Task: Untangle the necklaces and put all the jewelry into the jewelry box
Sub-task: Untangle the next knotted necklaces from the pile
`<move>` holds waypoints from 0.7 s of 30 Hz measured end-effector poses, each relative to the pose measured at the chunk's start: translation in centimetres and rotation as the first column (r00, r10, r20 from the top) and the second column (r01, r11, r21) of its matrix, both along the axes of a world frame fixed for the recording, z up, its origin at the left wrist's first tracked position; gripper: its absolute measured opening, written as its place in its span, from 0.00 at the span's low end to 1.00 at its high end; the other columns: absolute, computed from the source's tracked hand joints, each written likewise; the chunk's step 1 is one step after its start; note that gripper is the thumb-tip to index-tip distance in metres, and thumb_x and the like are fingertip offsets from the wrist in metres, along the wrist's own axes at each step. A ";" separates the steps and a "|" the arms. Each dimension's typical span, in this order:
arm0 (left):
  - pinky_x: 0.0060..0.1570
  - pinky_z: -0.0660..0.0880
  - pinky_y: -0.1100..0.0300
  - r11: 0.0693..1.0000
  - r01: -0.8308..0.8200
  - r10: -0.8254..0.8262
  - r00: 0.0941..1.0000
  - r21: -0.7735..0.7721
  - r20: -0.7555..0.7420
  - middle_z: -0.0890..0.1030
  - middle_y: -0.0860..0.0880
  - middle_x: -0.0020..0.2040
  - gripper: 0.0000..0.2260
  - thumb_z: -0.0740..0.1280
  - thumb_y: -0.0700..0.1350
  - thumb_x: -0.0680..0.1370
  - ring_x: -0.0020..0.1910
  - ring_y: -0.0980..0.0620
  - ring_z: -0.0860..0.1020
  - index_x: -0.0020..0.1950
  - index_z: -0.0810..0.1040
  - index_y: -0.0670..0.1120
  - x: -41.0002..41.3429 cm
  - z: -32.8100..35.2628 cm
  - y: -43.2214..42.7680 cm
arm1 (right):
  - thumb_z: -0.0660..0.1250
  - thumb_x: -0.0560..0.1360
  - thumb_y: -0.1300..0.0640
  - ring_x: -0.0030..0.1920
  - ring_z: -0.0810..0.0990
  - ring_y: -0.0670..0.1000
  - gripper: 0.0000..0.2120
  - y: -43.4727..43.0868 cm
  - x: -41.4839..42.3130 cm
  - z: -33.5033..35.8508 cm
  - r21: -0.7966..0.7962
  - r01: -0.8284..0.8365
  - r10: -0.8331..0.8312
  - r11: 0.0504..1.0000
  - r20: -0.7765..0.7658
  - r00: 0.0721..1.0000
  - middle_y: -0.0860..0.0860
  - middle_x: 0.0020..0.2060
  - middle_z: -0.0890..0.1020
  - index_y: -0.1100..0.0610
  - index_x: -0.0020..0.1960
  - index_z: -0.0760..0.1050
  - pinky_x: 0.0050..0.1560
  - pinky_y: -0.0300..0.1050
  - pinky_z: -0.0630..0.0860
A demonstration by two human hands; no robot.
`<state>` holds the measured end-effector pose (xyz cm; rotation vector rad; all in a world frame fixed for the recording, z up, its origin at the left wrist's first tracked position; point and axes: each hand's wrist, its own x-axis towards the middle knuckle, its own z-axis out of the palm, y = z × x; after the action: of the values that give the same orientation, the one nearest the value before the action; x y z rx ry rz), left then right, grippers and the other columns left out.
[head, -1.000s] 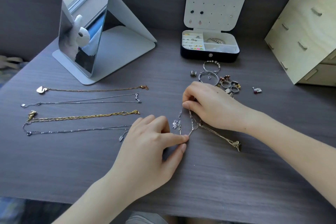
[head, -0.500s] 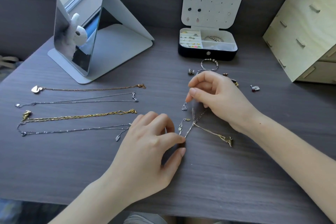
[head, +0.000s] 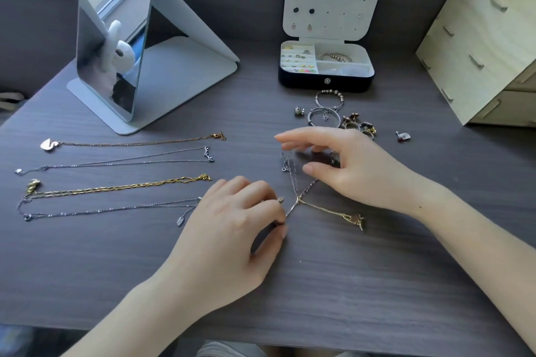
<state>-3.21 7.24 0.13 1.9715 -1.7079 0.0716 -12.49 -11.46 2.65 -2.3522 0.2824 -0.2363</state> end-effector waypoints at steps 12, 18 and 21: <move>0.33 0.69 0.55 0.996 -0.093 0.092 0.993 0.005 0.070 0.74 0.53 0.33 0.06 0.64 0.48 0.72 0.32 0.48 0.71 0.37 0.78 0.49 0.8 0.7 -1.0 | 0.66 0.67 0.43 0.43 0.70 0.50 0.10 0.1 -1.5 0.0 -0.403 0.048 -0.010 0.914 0.095 0.995 0.44 0.42 0.78 0.48 0.41 0.80 0.46 0.44 0.66; 0.36 0.65 0.64 0.969 -0.175 0.207 0.959 0.172 -0.193 0.72 0.55 0.35 0.04 0.70 0.53 0.70 0.36 0.54 0.72 0.36 0.79 0.55 0.7 1.9 -3.7 | 0.59 0.67 0.43 0.36 0.71 0.47 0.13 1.8 -2.4 -0.6 -0.445 -0.026 0.017 0.895 -0.024 1.000 0.41 0.33 0.75 0.49 0.36 0.77 0.39 0.41 0.66; 0.39 0.66 0.64 0.967 -0.152 0.200 0.950 0.203 -0.240 0.72 0.56 0.36 0.06 0.71 0.48 0.69 0.37 0.58 0.70 0.36 0.76 0.58 0.5 1.8 -4.5 | 0.59 0.67 0.47 0.34 0.72 0.48 0.11 2.1 -2.7 -1.1 -0.458 0.022 -0.039 0.889 -0.026 0.999 0.42 0.30 0.74 0.50 0.33 0.76 0.36 0.41 0.68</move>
<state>-2.69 2.77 1.90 2.1558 -1.4103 -0.2783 -15.18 -9.39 1.60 -2.8251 0.3065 -0.3042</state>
